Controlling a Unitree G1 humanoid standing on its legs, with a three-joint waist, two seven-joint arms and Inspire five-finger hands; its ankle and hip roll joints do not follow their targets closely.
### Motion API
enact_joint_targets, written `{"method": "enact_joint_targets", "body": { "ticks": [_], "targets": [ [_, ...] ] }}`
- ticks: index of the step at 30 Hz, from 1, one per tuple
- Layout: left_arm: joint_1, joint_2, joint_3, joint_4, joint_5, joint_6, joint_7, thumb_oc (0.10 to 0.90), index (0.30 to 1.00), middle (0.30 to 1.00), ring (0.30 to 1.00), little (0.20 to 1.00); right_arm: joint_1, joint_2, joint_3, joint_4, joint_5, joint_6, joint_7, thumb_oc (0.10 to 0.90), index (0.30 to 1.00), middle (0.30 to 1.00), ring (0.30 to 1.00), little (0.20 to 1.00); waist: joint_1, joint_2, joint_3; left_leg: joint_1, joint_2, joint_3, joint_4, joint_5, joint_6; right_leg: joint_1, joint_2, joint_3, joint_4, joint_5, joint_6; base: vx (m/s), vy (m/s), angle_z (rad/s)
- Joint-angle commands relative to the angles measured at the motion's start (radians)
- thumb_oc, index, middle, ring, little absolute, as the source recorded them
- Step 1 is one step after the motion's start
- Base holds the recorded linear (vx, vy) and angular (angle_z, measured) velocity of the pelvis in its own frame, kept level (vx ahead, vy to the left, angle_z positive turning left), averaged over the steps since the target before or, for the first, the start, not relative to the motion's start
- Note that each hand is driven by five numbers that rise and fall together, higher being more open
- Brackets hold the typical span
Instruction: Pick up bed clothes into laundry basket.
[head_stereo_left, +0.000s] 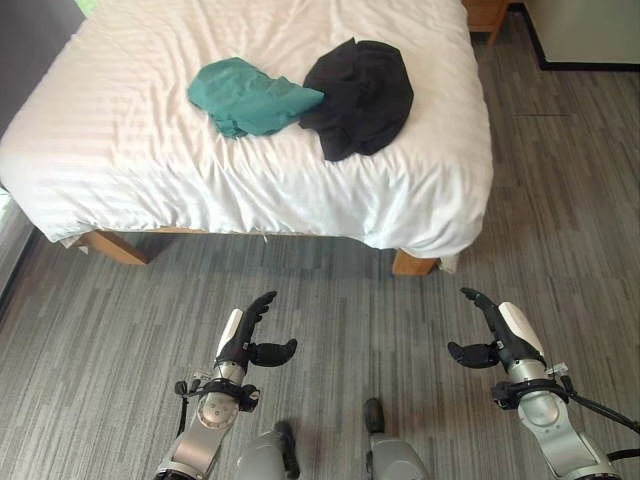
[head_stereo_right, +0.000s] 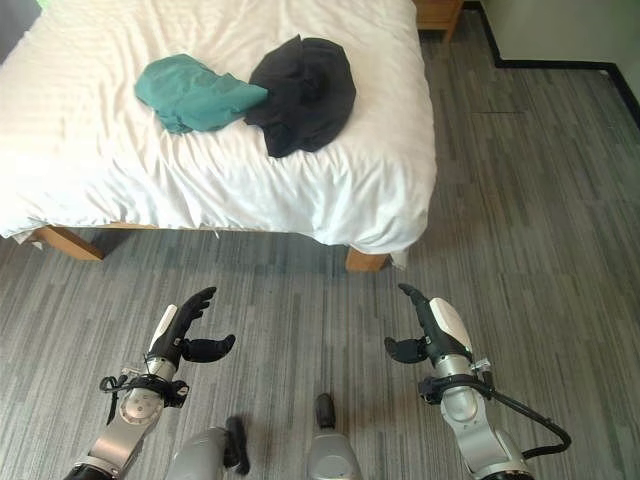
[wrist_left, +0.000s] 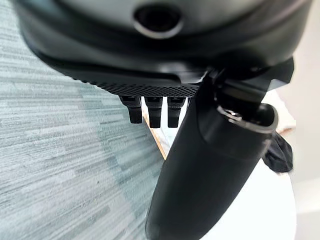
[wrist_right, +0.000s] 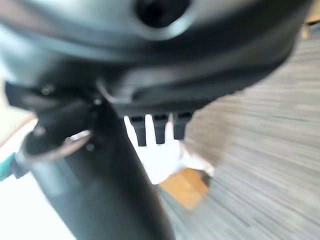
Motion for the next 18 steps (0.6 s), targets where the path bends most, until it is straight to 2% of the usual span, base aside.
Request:
{"method": "enact_joint_targets", "body": {
  "ticks": [1, 2, 3, 4, 5, 6, 7, 8, 9, 11, 12, 13, 14, 15, 16, 17, 18],
  "targets": [
    [0.021, 0.03, 0.038, -0.099, 0.003, -0.062, 0.022, 0.8, 0.9, 0.9, 0.9, 0.9, -0.015, -0.046, -0.033, -0.062, -0.015, -0.049, -0.062, 0.8, 0.9, 0.9, 0.9, 0.9, 0.031, -0.004, -0.08, -0.084, 0.021, 0.036, -0.074, 0.056, 0.009, 0.136, -0.024, 0.046, 0.011, -0.181, 0.122, 0.53, 0.054, -0.04],
    [0.022, 0.027, 0.035, -0.1, 0.001, -0.06, 0.021, 0.8, 0.9, 0.9, 0.9, 0.9, -0.012, -0.043, -0.039, -0.065, -0.019, -0.046, -0.072, 0.8, 0.9, 0.9, 0.9, 0.9, 0.035, -0.008, -0.087, -0.114, 0.031, 0.041, -0.089, 0.057, 0.002, 0.169, -0.033, 0.048, 0.011, -0.201, 0.127, 0.77, 0.123, -0.03],
    [0.03, 0.021, 0.036, -0.101, -0.003, -0.057, 0.026, 0.8, 0.9, 0.9, 0.9, 0.9, -0.008, -0.038, -0.053, -0.08, -0.031, -0.037, -0.09, 0.8, 0.9, 0.9, 0.9, 0.9, 0.04, -0.006, -0.102, -0.146, 0.058, 0.051, -0.096, 0.082, -0.01, 0.223, -0.043, 0.067, 0.014, -0.23, 0.139, 0.77, 0.161, -0.11],
    [0.04, 0.019, 0.04, -0.104, -0.002, -0.057, 0.027, 0.8, 0.9, 0.9, 0.9, 0.9, -0.005, -0.035, -0.059, -0.092, -0.045, -0.033, -0.095, 0.8, 0.9, 0.9, 0.9, 0.9, 0.042, -0.001, -0.111, -0.141, 0.063, 0.048, -0.098, 0.086, -0.008, 0.233, -0.047, 0.082, 0.021, -0.239, 0.144, 0.84, 0.244, -0.38],
    [0.055, 0.015, 0.045, -0.106, -0.001, -0.057, 0.032, 0.8, 0.9, 0.9, 0.9, 0.9, -0.002, -0.037, -0.081, -0.105, -0.078, -0.025, -0.126, 0.8, 0.9, 0.9, 0.9, 0.9, 0.045, 0.004, -0.128, -0.134, 0.072, 0.039, -0.098, 0.116, -0.007, 0.256, -0.057, 0.098, 0.031, -0.261, 0.155, 0.64, 0.225, -0.72],
    [0.067, 0.011, 0.048, -0.111, -0.001, -0.057, 0.036, 0.8, 0.9, 0.9, 0.9, 0.9, 0.011, -0.038, -0.1, -0.12, -0.121, -0.01, -0.143, 0.8, 0.9, 0.9, 0.9, 0.9, 0.052, 0.003, -0.139, -0.12, 0.073, 0.037, -0.098, 0.139, -0.005, 0.263, -0.071, 0.108, 0.064, -0.266, 0.164, 0.65, 0.227, -0.89],
    [0.072, 0.014, 0.048, -0.117, -0.008, -0.053, 0.04, 0.8, 0.9, 0.9, 0.9, 0.9, 0.016, -0.044, -0.127, -0.129, -0.15, 0.009, -0.172, 0.8, 0.9, 0.9, 0.9, 0.9, 0.052, -0.007, -0.145, -0.104, 0.077, 0.047, -0.098, 0.153, 0.0, 0.257, -0.086, 0.114, 0.129, -0.239, 0.178, 0.39, 0.13, -0.83],
    [0.073, 0.014, 0.047, -0.118, -0.009, -0.053, 0.04, 0.8, 0.9, 0.9, 0.9, 0.9, 0.018, -0.042, -0.129, -0.132, -0.152, 0.011, -0.173, 0.8, 0.9, 0.9, 0.9, 0.9, 0.056, -0.008, -0.146, -0.103, 0.077, 0.049, -0.098, 0.153, 0.0, 0.252, -0.087, 0.118, 0.137, -0.243, 0.179, 0.34, 0.096, -0.86],
    [0.073, 0.02, 0.039, -0.114, -0.01, -0.049, 0.046, 0.8, 0.9, 0.9, 0.9, 0.9, 0.026, -0.034, -0.158, -0.14, -0.164, 0.04, -0.195, 0.8, 0.9, 0.9, 0.9, 0.9, 0.055, -0.022, -0.154, -0.07, 0.062, 0.051, -0.094, 0.14, 0.022, 0.223, -0.099, 0.12, 0.219, -0.215, 0.198, 0.27, 0.086, -0.72],
    [0.042, 0.034, 0.015, -0.104, 0.014, -0.039, 0.064, 0.8, 0.9, 0.9, 0.9, 0.9, 0.014, -0.035, -0.212, -0.164, -0.192, 0.073, -0.247, 0.8, 0.9, 0.9, 0.9, 0.9, 0.031, -0.032, -0.14, -0.001, 0.043, 0.055, -0.098, 0.099, 0.045, 0.124, -0.093, 0.139, 0.411, -0.093, 0.234, 0.34, 0.138, -0.18],
    [0.021, 0.044, 0.003, -0.098, 0.017, -0.039, 0.07, 0.8, 0.9, 0.9, 0.9, 0.9, -0.012, -0.042, -0.236, -0.164, -0.197, 0.088, -0.292, 0.8, 0.9, 0.9, 0.9, 0.9, 0.019, -0.023, -0.128, 0.025, 0.047, 0.051, -0.098, 0.084, 0.053, 0.061, -0.073, 0.155, 0.519, -0.032, 0.239, 0.41, 0.196, 0.22],
    [-0.003, 0.063, -0.008, -0.088, 0.018, -0.042, 0.087, 0.8, 0.9, 0.9, 0.9, 0.9, -0.089, -0.058, -0.266, -0.191, -0.219, 0.099, -0.364, 0.8, 0.9, 0.9, 0.9, 0.9, 0.002, -0.006, -0.112, 0.085, 0.06, 0.053, -0.098, 0.042, 0.062, -0.043, -0.09, 0.109, 0.61, 0.008, 0.237, 0.31, 0.15, 0.21],
    [-0.008, 0.062, -0.007, -0.086, 0.018, -0.043, 0.087, 0.8, 0.9, 0.9, 0.9, 0.9, -0.093, -0.058, -0.266, -0.191, -0.22, 0.101, -0.365, 0.8, 0.9, 0.9, 0.9, 0.9, 0.001, -0.005, -0.109, 0.083, 0.061, 0.051, -0.098, 0.041, 0.061, -0.048, -0.089, 0.107, 0.619, 0.004, 0.235, 0.33, 0.089, 0.12],
    [-0.023, 0.069, -0.008, -0.084, 0.014, -0.047, 0.089, 0.8, 0.9, 0.9, 0.9, 0.9, -0.123, -0.075, -0.28, -0.208, -0.238, 0.107, -0.386, 0.8, 0.9, 0.9, 0.9, 0.9, -0.006, -0.011, -0.106, 0.099, 0.055, 0.049, -0.098, 0.025, 0.058, -0.075, -0.115, 0.064, 0.588, -0.01, 0.231, 0.23, -0.006, 0.19],
    [-0.035, 0.074, -0.009, -0.078, 0.006, -0.048, 0.092, 0.8, 0.9, 0.9, 0.9, 0.9, -0.156, -0.092, -0.288, -0.221, -0.248, 0.114, -0.4, 0.8, 0.9, 0.9, 0.9, 0.9, -0.011, -0.015, -0.102, 0.116, 0.052, 0.046, -0.098, 0.006, 0.055, -0.098, -0.131, 0.016, 0.541, -0.037, 0.226, 0.39, 0.003, 0.21],
    [-0.038, 0.072, -0.01, -0.069, -0.002, -0.05, 0.088, 0.8, 0.9, 0.9, 0.9, 0.9, -0.172, -0.112, -0.3, -0.233, -0.252, 0.114, -0.402, 0.8, 0.9, 0.9, 0.9, 0.9, -0.014, -0.021, -0.102, 0.137, 0.045, 0.041, -0.098, -0.014, 0.05, -0.117, -0.13, -0.022, 0.474, -0.095, 0.214, 0.41, -0.032, 0.25],
    [-0.038, 0.072, -0.009, -0.063, -0.013, -0.054, 0.08, 0.8, 0.9, 0.9, 0.9, 0.9, -0.19, -0.142, -0.31, -0.234, -0.246, 0.118, -0.406, 0.8, 0.9, 0.9, 0.9, 0.9, -0.02, -0.027, -0.104, 0.153, 0.039, 0.029, -0.098, -0.028, 0.043, -0.121, -0.122, -0.048, 0.394, -0.122, 0.21, 0.35, -0.064, 0.32]
  ]
}}
